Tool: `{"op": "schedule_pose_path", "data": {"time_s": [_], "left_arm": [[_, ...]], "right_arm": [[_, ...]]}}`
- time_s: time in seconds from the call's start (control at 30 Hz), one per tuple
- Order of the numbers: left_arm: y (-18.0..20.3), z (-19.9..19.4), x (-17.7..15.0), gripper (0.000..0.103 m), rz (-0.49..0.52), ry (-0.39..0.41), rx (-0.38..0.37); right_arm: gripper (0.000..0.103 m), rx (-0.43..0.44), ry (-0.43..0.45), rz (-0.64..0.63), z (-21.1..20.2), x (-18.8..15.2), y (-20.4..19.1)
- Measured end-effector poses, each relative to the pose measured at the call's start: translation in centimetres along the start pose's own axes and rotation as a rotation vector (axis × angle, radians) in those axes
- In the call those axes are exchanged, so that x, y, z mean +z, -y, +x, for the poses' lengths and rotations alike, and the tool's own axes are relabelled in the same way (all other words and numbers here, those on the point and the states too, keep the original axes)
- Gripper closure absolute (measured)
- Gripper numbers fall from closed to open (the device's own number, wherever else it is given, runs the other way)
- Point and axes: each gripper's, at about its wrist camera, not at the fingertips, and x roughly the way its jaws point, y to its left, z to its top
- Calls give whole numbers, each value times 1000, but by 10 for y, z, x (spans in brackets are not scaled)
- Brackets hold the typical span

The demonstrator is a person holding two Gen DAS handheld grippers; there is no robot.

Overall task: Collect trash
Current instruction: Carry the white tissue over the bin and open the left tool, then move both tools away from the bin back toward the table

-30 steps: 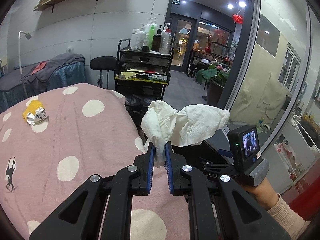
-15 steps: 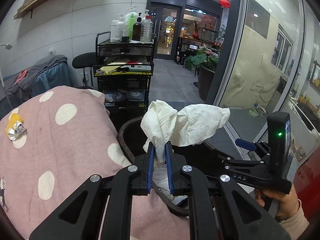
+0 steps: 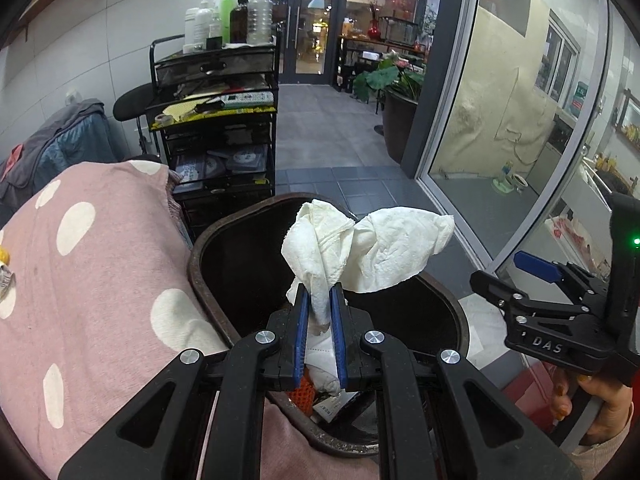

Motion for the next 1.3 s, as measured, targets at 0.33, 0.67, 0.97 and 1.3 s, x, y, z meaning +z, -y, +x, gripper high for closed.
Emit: {"op": "schedule_pose_path", "data": {"time_s": [0.33, 0.67, 0.97, 1.3], "left_arm": [[5, 10, -1, 32, 44, -1, 60], [7, -4, -2, 6, 72, 67, 130], [-2, -46, -10, 6, 36, 167, 154], [-32, -93, -31, 6, -36, 258, 248]], "right_arm": [[19, 4, -15, 9, 4, -5, 2], [16, 45, 0, 30, 4, -5, 3], [13, 102, 36, 45, -1, -3, -5], [12, 177, 72, -33, -8, 5, -47]]}}
